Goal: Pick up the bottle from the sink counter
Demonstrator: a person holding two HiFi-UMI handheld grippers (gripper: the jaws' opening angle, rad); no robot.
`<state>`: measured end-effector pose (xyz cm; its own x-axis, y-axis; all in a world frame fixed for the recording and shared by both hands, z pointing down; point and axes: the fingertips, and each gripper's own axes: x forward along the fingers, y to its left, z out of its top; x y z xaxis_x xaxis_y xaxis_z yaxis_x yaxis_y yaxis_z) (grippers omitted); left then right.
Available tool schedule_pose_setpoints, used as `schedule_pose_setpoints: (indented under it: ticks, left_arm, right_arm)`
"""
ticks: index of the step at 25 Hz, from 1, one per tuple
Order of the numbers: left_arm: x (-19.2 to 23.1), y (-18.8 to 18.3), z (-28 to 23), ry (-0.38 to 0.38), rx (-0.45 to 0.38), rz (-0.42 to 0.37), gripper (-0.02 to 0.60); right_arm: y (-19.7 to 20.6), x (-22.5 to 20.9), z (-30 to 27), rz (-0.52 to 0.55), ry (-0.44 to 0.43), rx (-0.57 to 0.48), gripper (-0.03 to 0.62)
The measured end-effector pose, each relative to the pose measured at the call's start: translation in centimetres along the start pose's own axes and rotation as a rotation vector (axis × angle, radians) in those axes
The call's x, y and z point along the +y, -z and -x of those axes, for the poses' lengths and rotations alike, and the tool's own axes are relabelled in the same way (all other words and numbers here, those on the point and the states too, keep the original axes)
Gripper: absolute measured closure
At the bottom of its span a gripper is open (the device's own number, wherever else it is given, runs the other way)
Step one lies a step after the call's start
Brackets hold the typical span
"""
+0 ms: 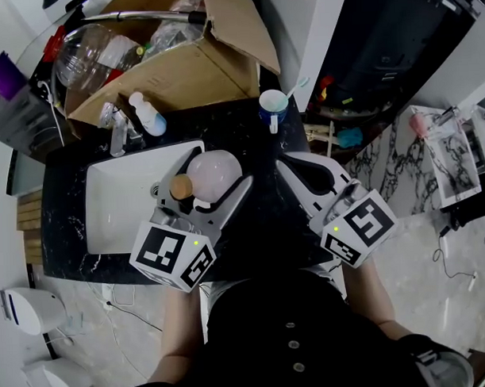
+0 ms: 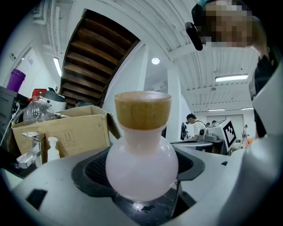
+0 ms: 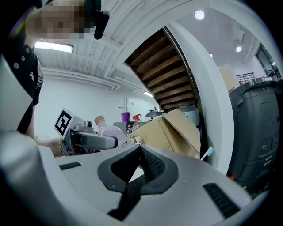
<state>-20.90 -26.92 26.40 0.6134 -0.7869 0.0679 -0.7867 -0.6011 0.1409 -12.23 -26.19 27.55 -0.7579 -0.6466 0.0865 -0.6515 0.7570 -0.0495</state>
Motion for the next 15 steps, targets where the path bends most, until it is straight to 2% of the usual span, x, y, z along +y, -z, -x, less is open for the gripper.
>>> schedule_pose_setpoints:
  ticks: [15]
  left_arm:
    - [1.1,1.9,2.6,-0.071,0.028,0.008,0.19]
  right_arm:
    - [0.8,2.2,-1.0,-0.017,-0.053,-0.008,0.591]
